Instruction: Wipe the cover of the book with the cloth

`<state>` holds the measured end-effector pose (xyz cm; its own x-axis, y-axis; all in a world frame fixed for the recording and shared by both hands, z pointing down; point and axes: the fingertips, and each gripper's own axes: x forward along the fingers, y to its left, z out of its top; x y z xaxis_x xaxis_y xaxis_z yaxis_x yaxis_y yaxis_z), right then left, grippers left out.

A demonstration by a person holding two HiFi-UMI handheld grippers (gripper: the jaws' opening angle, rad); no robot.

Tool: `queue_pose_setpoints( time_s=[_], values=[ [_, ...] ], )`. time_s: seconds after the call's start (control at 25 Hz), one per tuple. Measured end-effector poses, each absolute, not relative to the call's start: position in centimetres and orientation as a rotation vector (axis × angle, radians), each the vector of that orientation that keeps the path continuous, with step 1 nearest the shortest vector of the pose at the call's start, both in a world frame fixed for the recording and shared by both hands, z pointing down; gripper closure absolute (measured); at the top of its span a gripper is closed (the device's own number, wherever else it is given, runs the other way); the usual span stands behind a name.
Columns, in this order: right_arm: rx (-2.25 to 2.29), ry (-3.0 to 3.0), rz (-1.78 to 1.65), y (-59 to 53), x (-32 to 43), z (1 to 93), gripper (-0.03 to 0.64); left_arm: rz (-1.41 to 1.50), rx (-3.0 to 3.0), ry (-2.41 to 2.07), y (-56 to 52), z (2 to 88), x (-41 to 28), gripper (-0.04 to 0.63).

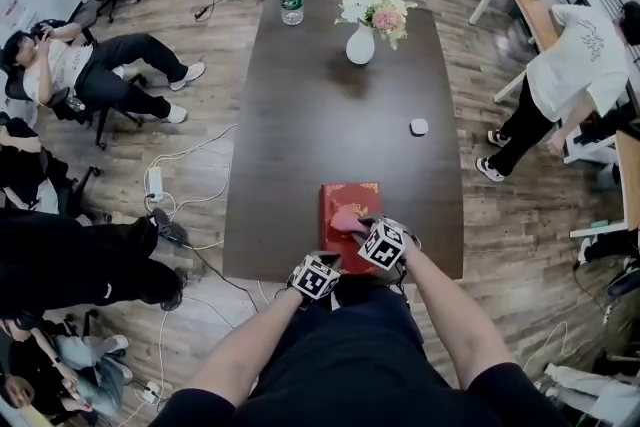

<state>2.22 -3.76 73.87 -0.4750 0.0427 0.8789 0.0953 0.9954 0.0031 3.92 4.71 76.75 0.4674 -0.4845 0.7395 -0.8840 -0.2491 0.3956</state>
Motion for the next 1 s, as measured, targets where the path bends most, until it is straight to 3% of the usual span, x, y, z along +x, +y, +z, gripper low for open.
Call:
queue_pose_setpoints(
  time_s=[1.0],
  values=[
    [-0.330, -2.085, -0.136, 0.5, -4.3, 76.7, 0.495, 0.543, 1.924, -1.134, 4.9, 76.2, 4.0, 0.600]
  ],
)
